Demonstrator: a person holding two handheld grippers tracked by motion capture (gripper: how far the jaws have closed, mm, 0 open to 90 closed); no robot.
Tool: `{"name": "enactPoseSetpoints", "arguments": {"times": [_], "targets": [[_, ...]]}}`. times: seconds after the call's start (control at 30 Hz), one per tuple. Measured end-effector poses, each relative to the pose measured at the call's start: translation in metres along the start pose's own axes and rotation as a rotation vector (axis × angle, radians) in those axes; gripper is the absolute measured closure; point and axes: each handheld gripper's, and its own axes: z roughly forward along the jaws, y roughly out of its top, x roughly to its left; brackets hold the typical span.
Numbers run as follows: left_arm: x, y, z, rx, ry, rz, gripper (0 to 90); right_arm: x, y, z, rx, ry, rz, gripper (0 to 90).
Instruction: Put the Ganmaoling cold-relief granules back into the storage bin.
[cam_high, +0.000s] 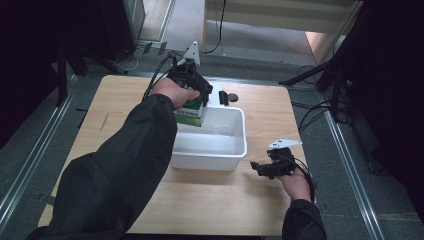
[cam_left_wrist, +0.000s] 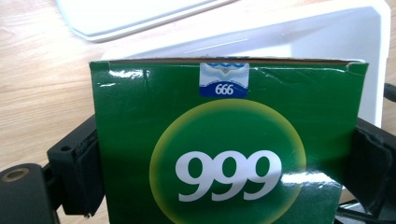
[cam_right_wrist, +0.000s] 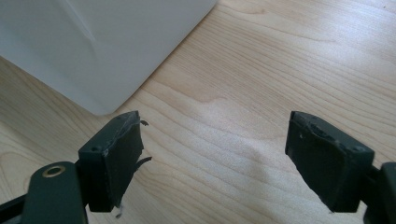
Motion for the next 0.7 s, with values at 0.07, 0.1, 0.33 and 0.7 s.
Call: {"name": "enactPoseSetpoints", "arguments": {"times": [0.07, 0.1, 0.33, 0.7], "targets": [[-0.006, 0.000, 0.004, 0.004, 0.007, 0.003, 5.7, 0.000, 0.000, 0.000, 0.000, 0.000, 0.000, 19.0], [-0.007, 0.000, 0.006, 0.003, 0.004, 0.005, 5.7, 0.000, 0.000, 0.000, 0.000, -0.001, 0.002, 19.0], [-0.014, 0.001, 0.017, 0.005, -0.008, -0.010, 5.6, 0.000, 0.000, 0.000, -0.001, 0.000, -0.001, 19.0], [-0.015, 0.005, 0.045, 0.015, 0.047, -0.070, 5.4, 0.001, 0.001, 0.000, -0.001, 0.003, 0.003, 19.0]]}}
